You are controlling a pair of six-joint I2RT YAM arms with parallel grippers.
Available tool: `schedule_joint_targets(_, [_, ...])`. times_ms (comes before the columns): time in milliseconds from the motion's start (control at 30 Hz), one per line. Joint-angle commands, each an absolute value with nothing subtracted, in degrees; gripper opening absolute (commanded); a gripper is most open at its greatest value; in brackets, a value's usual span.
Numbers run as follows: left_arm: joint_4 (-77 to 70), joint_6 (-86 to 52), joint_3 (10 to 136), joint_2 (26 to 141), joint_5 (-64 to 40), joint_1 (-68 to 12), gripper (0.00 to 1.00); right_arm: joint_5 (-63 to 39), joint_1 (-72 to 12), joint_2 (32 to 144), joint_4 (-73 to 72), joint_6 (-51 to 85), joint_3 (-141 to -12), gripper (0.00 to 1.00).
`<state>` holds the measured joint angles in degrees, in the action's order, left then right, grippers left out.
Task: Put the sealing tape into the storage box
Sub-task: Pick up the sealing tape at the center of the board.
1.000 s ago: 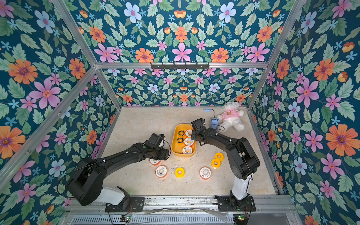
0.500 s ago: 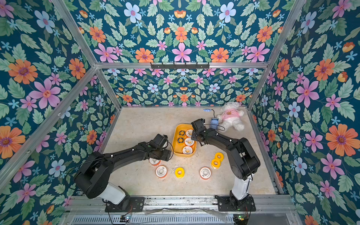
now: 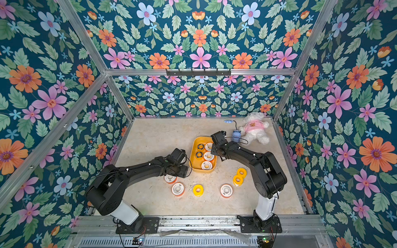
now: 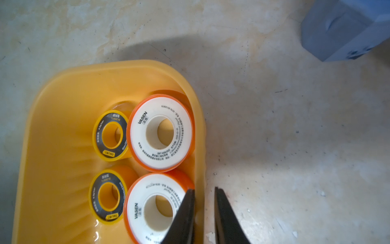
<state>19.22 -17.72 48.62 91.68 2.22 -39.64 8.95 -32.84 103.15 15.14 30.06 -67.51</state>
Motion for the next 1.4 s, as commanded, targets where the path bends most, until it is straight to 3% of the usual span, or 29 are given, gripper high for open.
schedule_joint_targets(0, [20.22, -17.65, 48.69, 92.03, 1.93, -39.67, 0.74, 8.70, -32.86, 103.01, 15.22, 29.53, -67.33, 0.22])
schedule_joint_targets(467, [20.94, -18.11, 49.65, 89.13, 2.39, -39.79, 0.59, 6.43, -32.83, 102.95, 13.91, 27.98, -67.41, 0.24])
schedule_joint_targets(1367, [23.93, -18.94, 58.72, 83.25, 3.03, -41.35, 0.59, 2.03, -34.18, 105.96, 13.51, 23.39, -71.88, 0.21])
